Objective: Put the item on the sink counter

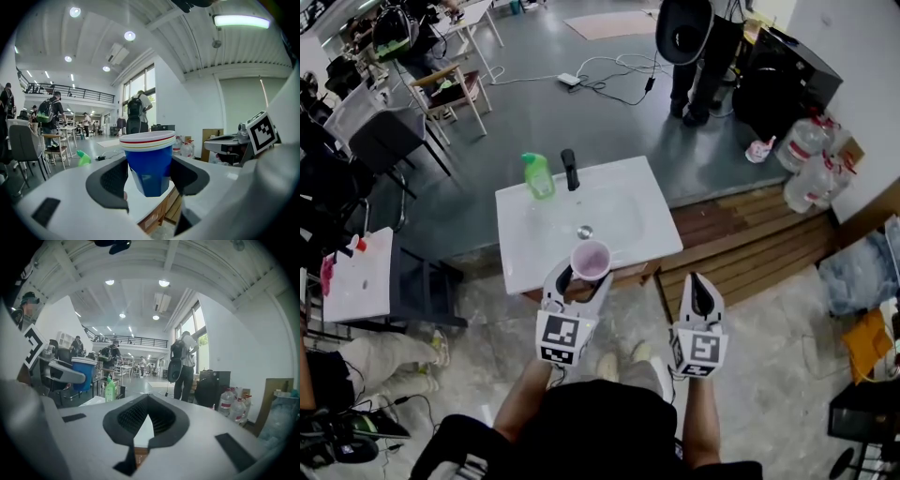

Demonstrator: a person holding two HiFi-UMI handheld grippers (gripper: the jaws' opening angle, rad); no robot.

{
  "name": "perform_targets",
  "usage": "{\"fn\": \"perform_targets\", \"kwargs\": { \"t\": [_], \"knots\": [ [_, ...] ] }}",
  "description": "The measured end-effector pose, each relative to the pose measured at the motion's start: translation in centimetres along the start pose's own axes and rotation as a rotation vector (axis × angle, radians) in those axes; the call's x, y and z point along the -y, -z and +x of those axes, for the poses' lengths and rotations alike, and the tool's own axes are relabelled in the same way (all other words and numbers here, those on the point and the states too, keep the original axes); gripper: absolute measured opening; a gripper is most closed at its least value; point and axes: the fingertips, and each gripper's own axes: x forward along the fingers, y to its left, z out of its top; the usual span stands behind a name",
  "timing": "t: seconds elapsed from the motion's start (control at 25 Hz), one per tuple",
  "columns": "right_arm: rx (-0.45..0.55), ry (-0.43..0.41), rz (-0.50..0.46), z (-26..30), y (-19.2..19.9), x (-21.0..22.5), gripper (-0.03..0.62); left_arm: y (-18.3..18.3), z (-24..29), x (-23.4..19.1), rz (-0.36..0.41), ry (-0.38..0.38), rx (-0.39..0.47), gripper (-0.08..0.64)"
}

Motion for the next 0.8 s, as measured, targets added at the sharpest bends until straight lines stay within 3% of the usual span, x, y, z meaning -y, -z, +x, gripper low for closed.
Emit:
{"fn": "perform_targets", "kwargs": {
  "t": [0.8],
  "knots": [
    [-0.03,-0.058,0.028,12.0,2.5,6.1,-0.002,-0.5,12.6,-2.1,0.004,-0.034,-0.031,0.272]
  ]
}}
